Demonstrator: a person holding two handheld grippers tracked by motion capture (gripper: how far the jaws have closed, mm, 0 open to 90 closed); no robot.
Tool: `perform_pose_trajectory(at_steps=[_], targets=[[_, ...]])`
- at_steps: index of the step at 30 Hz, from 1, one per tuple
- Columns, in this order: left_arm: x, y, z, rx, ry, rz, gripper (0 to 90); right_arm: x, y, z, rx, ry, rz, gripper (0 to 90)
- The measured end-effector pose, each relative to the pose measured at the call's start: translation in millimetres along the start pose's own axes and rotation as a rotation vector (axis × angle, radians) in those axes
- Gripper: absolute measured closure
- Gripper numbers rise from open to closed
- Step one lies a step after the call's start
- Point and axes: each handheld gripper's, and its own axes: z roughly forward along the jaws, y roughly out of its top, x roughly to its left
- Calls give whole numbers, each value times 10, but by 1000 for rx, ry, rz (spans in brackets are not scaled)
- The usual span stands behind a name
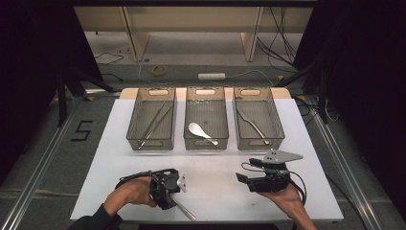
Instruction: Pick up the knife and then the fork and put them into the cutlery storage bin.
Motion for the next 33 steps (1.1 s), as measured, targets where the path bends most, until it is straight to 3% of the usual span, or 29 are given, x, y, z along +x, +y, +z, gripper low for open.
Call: perform_pose_trajectory(at_steps=[20, 24, 33], targets=[[-16, 13, -11, 11, -21, 16, 836, -2, -6, 28, 14, 9, -3, 262], [-1, 3, -12, 3, -29, -3, 843, -1, -6, 25, 15, 10, -1, 263], [64, -6, -44, -9, -45, -98, 848, 29, 0, 40, 15, 23, -27, 267]])
